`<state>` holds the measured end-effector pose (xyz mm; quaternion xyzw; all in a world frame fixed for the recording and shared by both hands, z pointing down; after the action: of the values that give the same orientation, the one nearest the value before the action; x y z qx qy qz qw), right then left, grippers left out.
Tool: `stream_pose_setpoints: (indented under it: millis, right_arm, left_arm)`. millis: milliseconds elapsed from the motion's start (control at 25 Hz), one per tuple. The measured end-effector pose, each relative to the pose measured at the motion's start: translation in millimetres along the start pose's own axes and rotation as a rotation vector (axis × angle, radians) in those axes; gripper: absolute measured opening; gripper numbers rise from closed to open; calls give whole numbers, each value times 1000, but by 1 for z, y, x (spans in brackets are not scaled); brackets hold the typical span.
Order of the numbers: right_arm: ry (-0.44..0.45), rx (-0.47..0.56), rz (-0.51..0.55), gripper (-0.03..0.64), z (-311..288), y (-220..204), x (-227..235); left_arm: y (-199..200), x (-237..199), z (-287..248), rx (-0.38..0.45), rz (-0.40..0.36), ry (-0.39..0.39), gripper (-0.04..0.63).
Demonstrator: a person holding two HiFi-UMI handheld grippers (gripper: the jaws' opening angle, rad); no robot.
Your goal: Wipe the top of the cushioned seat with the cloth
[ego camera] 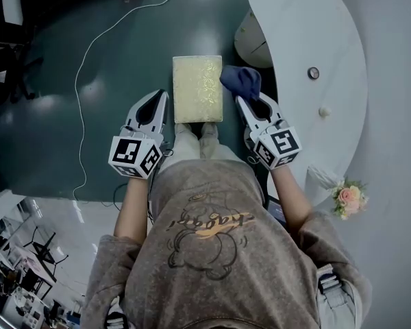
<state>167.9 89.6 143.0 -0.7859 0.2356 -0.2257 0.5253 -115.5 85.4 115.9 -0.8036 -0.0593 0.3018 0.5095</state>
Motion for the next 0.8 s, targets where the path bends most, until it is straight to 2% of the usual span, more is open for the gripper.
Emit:
stream_pose_setpoints:
  millis: [320, 640, 800]
  right_arm:
    - [-23, -20, 18, 92, -50, -2, 15]
    - [-10, -41, 25, 92, -103, -64, 43]
    - [-3, -50, 19, 92, -121, -90, 51]
  left_arm:
    - [-1, -38, -37, -58, -22, -45, 15]
    - [-52, -82, -95, -75, -20, -68, 15]
    - [-71, -100, -115, -73, 12, -76, 15]
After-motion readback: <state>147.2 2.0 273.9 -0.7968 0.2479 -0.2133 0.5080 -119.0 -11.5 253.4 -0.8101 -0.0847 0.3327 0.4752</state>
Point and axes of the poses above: the fingertips, and each gripper's own axes: z backward along the fingers, x to its right, y out of its top, the point moved 8 cm from there along z, backward along the fingers, and after that the axes turned 8 degrees about z, right-handed, at the moved point
